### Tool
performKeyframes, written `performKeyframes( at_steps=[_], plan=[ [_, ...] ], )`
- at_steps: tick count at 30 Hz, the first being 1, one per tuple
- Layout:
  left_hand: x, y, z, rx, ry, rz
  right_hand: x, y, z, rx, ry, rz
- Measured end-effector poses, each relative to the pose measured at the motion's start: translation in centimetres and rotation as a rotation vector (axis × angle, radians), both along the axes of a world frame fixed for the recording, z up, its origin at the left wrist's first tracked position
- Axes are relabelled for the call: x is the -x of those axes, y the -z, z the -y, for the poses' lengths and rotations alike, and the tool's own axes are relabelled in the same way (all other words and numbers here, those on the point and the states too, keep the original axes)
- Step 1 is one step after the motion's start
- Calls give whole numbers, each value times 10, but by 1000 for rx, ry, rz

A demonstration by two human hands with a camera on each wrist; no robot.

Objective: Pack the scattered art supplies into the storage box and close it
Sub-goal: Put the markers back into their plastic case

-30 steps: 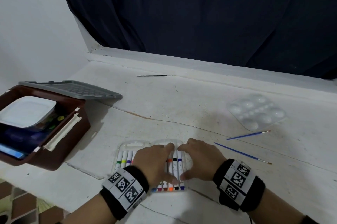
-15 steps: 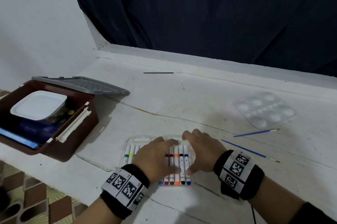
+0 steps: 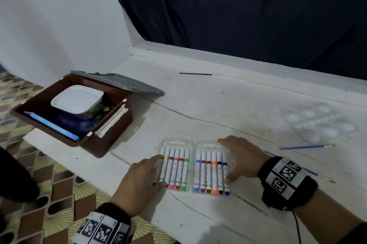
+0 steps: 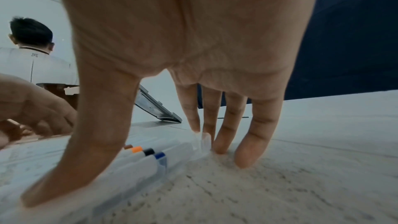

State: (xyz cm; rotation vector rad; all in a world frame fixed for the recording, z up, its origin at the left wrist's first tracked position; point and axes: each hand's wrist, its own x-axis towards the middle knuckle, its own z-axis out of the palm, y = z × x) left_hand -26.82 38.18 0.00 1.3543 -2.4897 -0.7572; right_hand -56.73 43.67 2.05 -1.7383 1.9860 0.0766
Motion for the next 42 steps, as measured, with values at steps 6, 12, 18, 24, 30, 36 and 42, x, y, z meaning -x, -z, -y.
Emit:
performKeyframes(
  at_steps=[6, 12, 18, 24, 30, 36, 42],
  plan=[
    [17, -27, 9, -34, 4, -438, -1, 5, -9, 72, 69, -4],
    [68, -51, 31, -57, 199, -357, -13, 10, -24, 116, 164, -30],
    [82, -28, 36, 46, 589, 113, -5, 9, -51, 255, 307, 47],
    [70, 5, 31, 191, 806, 306, 2, 14, -47, 595, 259, 204],
    [66, 10, 41, 161, 811, 222, -5, 22, -23, 188, -217, -91],
    [63, 18, 44, 163, 758, 161, 3, 26, -17, 181, -318, -195],
    [67, 27, 43, 343, 704, 36, 2, 22, -24, 220, -293, -139]
  ],
)
